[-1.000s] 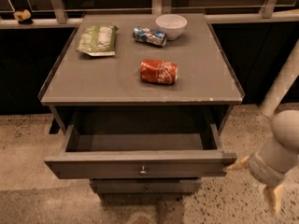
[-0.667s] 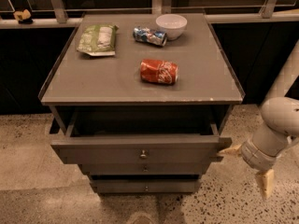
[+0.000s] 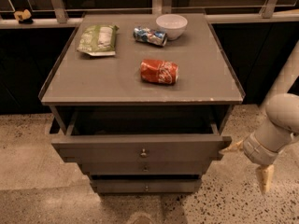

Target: Close top drawer

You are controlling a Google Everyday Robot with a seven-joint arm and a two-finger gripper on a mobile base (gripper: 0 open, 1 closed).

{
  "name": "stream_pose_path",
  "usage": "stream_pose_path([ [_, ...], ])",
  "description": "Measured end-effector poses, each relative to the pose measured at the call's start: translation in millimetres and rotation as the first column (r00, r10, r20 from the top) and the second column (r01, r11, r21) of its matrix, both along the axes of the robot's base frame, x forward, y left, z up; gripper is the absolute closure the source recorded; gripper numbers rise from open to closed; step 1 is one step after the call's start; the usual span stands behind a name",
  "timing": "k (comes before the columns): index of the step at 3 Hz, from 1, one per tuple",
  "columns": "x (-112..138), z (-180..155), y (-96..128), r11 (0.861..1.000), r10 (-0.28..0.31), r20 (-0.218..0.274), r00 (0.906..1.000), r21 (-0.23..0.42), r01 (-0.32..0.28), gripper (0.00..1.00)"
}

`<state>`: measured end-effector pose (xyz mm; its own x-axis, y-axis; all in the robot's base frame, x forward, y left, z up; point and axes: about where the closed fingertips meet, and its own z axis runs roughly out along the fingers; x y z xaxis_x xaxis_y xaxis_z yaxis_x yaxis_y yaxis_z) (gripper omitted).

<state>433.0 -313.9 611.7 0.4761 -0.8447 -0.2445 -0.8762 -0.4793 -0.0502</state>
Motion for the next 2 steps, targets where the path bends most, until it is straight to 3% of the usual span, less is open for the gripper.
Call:
stream_pose_path([
  [1,15,7,-3,1.000,-0.016,0.027,0.9995,0.008,0.016,0.00],
  [2,47,21,-6,0.999,-0.038,0.067,0.9970,0.025,0.037,0.00],
])
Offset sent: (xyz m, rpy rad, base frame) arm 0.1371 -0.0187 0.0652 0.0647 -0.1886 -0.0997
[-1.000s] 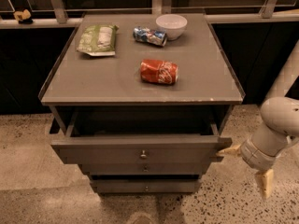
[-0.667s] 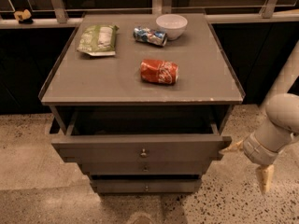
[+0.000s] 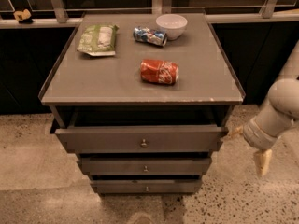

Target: Close top drawer

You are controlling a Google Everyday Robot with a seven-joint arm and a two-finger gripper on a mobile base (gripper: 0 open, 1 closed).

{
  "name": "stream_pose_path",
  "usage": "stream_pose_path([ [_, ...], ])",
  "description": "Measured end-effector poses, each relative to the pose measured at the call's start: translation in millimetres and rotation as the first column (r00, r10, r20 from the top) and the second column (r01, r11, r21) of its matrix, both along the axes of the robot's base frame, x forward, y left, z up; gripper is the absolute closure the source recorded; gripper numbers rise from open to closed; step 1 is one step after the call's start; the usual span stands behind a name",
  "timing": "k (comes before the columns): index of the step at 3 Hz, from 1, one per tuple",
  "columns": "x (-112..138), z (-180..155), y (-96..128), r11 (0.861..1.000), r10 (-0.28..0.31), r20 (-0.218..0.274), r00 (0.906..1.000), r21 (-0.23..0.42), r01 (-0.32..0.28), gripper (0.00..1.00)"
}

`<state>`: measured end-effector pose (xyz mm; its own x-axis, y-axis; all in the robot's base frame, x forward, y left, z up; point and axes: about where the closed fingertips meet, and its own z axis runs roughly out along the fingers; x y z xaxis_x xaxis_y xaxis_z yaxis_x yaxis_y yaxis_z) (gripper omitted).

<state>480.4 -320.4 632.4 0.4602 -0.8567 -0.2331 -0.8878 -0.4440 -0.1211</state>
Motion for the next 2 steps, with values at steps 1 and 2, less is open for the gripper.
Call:
stream_pose_path([
  [1,14.7,11.8,1.5,1.000,-0.012,0.031,0.9994,0.021,0.011,0.00],
  [2,14.7,11.8,1.5,1.000,-0.012,0.031,0.9994,0.021,0.011,0.00],
])
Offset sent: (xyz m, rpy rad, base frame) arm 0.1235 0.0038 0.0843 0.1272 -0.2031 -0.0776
